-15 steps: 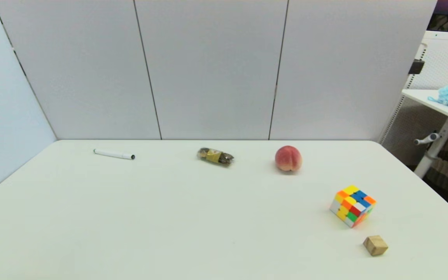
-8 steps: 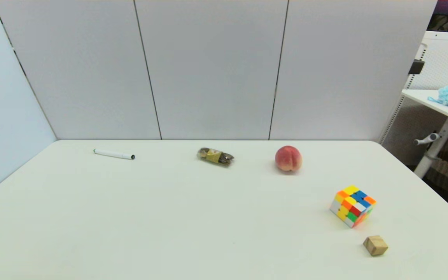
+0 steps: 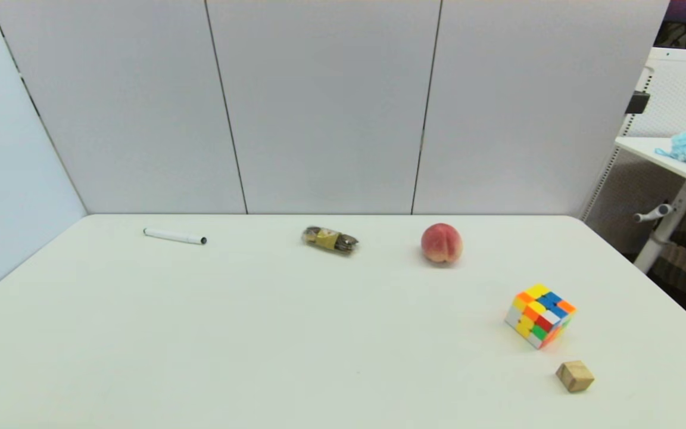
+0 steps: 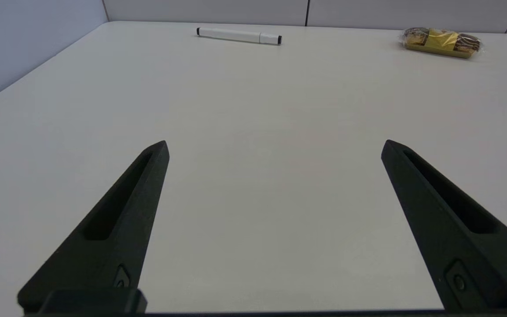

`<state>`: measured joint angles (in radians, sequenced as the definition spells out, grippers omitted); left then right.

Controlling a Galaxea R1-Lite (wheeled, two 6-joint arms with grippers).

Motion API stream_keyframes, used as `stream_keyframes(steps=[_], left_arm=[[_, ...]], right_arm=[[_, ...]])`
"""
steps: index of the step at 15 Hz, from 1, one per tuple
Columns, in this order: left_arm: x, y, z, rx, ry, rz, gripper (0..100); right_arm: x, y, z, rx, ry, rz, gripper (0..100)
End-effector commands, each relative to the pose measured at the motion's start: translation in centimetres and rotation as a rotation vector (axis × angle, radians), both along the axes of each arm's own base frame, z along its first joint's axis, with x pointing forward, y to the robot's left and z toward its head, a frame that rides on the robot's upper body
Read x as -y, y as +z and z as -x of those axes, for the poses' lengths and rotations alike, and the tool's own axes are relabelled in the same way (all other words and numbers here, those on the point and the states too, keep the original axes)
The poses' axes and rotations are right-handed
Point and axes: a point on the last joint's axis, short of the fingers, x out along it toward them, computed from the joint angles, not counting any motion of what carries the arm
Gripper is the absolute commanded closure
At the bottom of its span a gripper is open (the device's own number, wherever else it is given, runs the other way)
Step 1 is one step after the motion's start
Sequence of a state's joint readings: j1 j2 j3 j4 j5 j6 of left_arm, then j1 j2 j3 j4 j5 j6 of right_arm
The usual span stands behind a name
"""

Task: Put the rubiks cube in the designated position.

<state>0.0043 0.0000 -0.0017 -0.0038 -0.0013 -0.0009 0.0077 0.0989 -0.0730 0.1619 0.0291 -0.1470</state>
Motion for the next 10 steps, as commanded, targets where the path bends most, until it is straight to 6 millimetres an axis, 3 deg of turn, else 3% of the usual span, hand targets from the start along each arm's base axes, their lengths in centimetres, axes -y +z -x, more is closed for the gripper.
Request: stream_keyframes(steps=[1,10], left_arm=[[0.0,-0.01,-0.01,-0.002,0.0,0.001,0],[0.0,-0.01,-0.01,-0.002,0.0,0.001,0]], right_arm=[[0.0,-0.49,0.7,0.092,-0.013,-0.062,0],[0.02,-0.37,0.37,0.159,-0.029,-0.132,0]])
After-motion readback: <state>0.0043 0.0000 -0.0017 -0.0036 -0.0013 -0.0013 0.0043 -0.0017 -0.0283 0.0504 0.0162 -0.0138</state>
